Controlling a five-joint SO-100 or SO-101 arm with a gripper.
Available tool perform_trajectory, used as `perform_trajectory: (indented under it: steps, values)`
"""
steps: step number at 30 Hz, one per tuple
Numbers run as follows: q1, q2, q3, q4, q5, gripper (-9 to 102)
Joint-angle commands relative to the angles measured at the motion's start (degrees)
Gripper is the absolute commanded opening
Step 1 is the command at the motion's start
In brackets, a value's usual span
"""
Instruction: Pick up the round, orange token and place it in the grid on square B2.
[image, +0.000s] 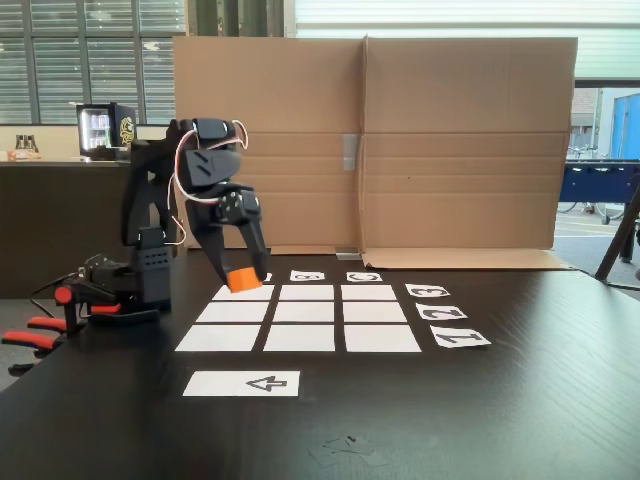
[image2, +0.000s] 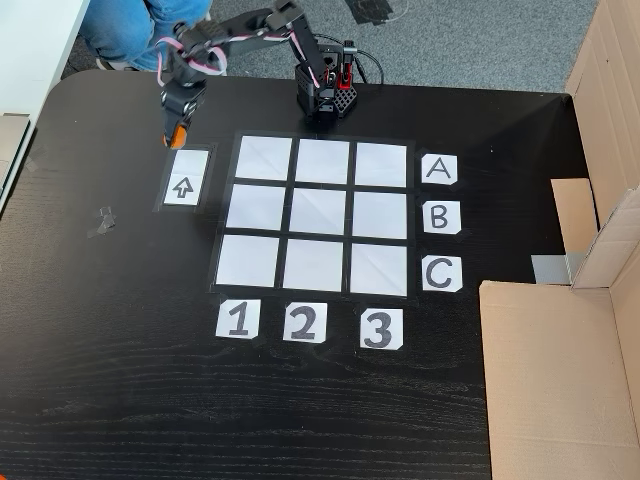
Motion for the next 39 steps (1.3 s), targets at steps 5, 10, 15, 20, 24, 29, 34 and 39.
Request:
perform_trajectory:
  steps: [5, 10, 15, 20, 24, 29, 34, 39]
  values:
    - [-13.18, 18.63, 8.09, 0.88, 4.75, -1]
    - [-24.26, 23.82, 10.28, 0.88, 8.35, -1]
    - [-33.57, 26.89, 12.74, 0.88, 12.22, -1]
    - [-41.48, 28.48, 17.75, 0.88, 16.88, -1]
    - [-45.26, 27.86, 22.85, 0.79, 20.13, -1]
    - [-47.46, 24.26, 26.54, 0.44, 22.15, -1]
    - [-47.9, 18.81, 27.86, -1.32, 23.82, -1]
    - [-46.85, 13.89, 28.48, -4.83, 24.35, -1]
